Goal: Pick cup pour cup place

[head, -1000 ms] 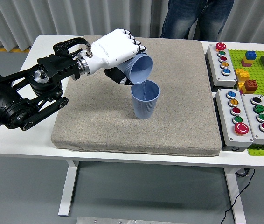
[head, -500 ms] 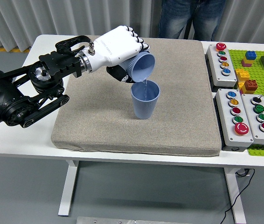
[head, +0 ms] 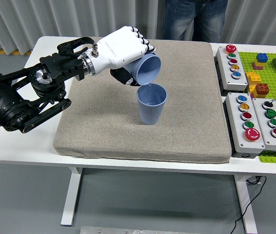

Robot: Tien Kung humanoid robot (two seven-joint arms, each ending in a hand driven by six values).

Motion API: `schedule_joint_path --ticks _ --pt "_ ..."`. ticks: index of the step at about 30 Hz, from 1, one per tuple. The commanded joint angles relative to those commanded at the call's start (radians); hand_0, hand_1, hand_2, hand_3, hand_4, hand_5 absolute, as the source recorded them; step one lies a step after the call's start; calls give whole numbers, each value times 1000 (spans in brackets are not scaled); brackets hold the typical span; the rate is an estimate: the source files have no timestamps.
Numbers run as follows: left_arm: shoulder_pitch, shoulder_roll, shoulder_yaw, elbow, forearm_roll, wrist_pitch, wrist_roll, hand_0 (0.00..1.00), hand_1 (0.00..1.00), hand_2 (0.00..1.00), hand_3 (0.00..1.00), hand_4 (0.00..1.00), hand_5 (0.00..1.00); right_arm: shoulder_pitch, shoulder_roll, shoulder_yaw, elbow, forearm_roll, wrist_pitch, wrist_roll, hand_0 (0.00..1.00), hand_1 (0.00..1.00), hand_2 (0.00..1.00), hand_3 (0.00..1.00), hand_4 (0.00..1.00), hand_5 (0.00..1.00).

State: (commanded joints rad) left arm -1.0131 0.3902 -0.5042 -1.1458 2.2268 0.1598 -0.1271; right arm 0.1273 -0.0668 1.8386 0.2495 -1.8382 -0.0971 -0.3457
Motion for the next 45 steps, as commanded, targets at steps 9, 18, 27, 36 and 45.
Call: schedule_joint_path --ticks 9,18,27,36,45 --pt "0 6 6 -21 15 6 9 559 495 538 515 879 160 -3 1 1 0 -7 2 0 651 652 588 593 2 66" --pt "-1 14 13 -33 30 16 14 560 495 539 515 877 158 -11 4 6 1 -13 3 -2 651 652 588 593 2 65" --pt "0 17 22 -39 26 22 12 560 496 539 515 876 158 -10 4 4 1 -9 2 -1 651 652 588 593 2 63" --pt "-3 16 19 -33 14 21 11 560 496 539 515 874 158 -8 4 1 1 -3 0 -1 650 652 588 593 2 59" --pt "32 9 -45 6 -92 36 -23 560 496 539 515 873 159 -7 4 3 1 -1 -2 0 650 652 588 593 2 58"
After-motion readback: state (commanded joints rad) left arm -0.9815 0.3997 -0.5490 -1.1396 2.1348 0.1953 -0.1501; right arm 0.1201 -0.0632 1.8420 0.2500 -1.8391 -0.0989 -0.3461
